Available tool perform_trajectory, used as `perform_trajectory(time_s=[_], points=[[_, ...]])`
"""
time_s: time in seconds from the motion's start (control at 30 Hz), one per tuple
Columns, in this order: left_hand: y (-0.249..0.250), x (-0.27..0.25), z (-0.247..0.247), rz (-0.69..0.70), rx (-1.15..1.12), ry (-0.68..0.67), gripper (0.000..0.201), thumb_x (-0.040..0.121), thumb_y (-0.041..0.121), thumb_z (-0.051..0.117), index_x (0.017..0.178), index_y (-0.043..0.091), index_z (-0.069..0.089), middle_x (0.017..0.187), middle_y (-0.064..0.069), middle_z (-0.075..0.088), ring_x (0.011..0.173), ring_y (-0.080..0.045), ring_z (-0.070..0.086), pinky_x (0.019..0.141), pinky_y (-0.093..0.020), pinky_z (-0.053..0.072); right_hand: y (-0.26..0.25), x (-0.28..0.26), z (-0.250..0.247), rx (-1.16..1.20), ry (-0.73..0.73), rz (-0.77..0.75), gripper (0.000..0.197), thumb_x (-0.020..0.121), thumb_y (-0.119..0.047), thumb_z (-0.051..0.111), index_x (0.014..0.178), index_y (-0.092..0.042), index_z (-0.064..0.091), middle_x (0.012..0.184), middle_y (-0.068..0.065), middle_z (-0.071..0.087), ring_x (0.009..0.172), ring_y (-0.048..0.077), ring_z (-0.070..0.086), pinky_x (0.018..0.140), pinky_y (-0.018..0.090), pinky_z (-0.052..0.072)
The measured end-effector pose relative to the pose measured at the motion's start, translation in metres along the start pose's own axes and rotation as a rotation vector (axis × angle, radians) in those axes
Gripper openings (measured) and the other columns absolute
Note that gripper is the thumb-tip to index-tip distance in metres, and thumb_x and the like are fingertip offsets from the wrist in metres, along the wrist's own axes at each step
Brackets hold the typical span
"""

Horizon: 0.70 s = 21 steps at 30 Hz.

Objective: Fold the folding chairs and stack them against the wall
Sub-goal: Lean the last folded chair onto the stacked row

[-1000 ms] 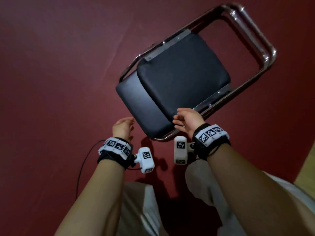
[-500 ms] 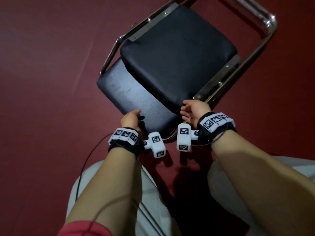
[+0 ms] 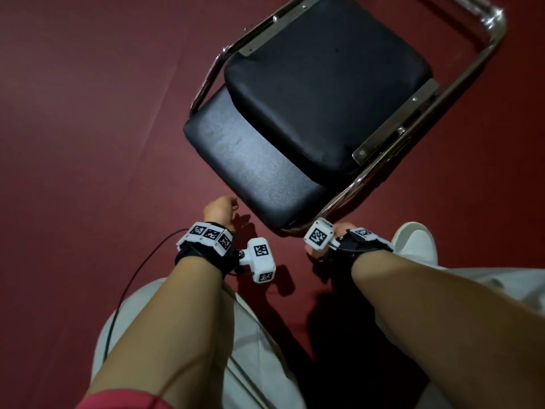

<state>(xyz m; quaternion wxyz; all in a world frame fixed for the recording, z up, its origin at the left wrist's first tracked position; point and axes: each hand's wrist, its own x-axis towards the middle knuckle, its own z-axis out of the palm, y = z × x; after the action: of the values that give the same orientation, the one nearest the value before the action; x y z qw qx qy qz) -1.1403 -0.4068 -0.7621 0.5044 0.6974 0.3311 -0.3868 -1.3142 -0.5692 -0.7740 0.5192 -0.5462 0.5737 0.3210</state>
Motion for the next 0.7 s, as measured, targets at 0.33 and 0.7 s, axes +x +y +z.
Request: perform_trajectory(time_s=[0.33, 0.7], points=[[0.0, -0.006, -0.053, 0.008, -0.039, 0.049, 0.018, 0.096, 0.016, 0.054, 0.112, 0.015, 0.063, 0.099, -0.001, 0.064, 0.076, -0.015, 0.054, 0.073, -0.033, 0.039, -0.039, 0.011, 0.063, 0.794, -0.185, 0.116, 0.018, 0.084, 0.0, 0.034, 0.069, -0.008, 0.04, 0.041, 0.009, 0.048, 0.029, 0.017, 0.049, 0.036, 0.019, 0.043], [-0.006, -0.021, -0.074, 0.068, -0.131, 0.034, 0.016, 0.095, 0.018, 0.057, 0.11, 0.016, 0.063, 0.096, -0.002, 0.066, 0.075, -0.016, 0.06, 0.072, -0.032, 0.046, -0.03, 0.033, 0.072, 0.772, -0.04, -0.022, 0.029, 0.104, -0.019, 0.017, 0.08, -0.021, 0.032, 0.089, -0.001, 0.039, 0.077, 0.016, 0.049, 0.072, 0.032, 0.05]])
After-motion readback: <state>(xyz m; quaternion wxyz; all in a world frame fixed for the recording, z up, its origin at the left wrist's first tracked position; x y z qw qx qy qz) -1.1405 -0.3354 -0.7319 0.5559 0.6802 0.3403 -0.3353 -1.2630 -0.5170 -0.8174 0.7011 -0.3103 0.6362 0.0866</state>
